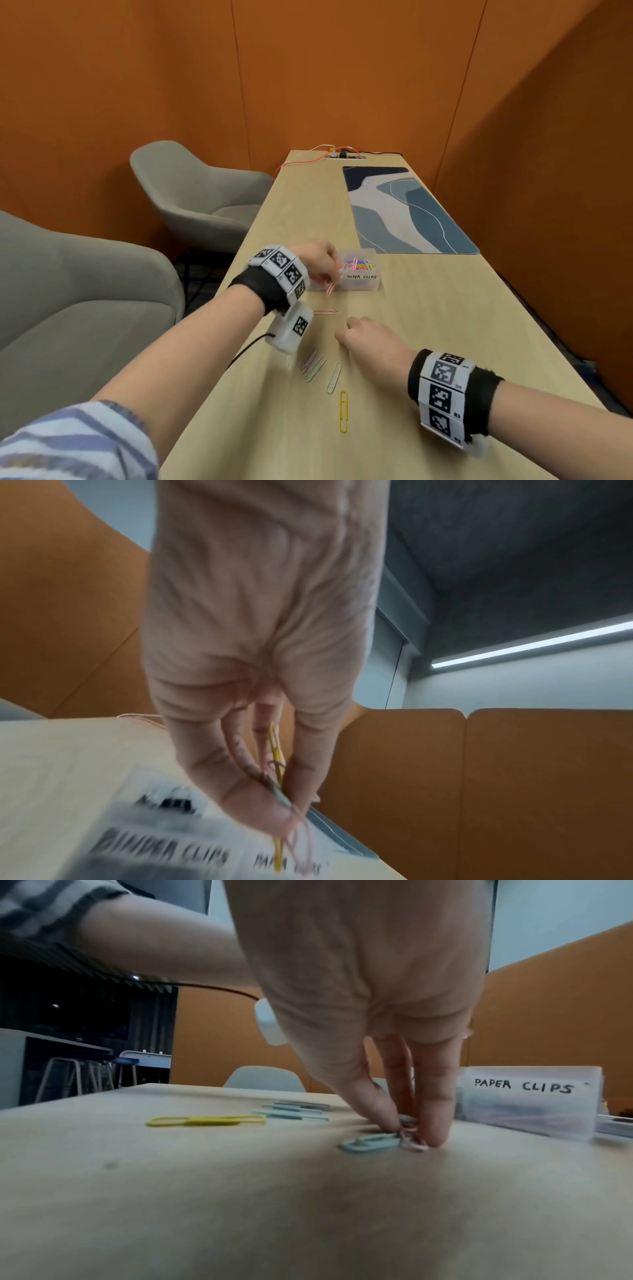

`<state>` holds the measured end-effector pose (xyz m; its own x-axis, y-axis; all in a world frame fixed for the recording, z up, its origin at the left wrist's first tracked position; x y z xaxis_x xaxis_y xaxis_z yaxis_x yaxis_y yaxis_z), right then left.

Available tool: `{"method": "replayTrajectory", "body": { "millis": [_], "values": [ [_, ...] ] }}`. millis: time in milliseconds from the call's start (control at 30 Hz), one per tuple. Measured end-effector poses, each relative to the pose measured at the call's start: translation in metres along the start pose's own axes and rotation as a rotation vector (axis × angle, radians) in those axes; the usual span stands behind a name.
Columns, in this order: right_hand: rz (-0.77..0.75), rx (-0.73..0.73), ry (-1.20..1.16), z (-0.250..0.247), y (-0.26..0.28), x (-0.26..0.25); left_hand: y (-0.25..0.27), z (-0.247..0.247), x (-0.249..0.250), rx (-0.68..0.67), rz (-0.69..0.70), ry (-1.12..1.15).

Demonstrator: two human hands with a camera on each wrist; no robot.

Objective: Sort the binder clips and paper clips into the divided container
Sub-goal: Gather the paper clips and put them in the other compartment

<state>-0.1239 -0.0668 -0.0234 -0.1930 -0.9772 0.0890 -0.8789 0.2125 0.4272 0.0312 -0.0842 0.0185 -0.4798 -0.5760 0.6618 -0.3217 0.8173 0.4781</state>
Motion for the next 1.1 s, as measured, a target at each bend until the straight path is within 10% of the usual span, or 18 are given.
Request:
{"method": "replayTrajectory", "body": {
  "millis": [733, 1100],
  "values": [
    [-0.054, 0.047, 0.053, -0.004, -0.015, 0.004, -0.056, -0.013, 0.048, 0.189, -0.024, -0.1],
    [0.088, -0.017, -0.703, -0.05, -0.037, 0.089, 0.029, -0.024, -0.007, 0.158, 0.043, -0.221]
  ]
}}
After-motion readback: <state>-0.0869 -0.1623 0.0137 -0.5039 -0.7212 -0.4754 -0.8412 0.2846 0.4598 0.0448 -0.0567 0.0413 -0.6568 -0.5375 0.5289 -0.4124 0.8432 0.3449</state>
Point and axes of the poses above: each hand's wrist, its own y-axis away from the middle knuckle, its own z-axis out of the palm, x = y × z, the point moved 5 cm from there along -y, towards the middle knuckle, and after that the axes turned 15 degrees about -x, right-handed, at the moved point
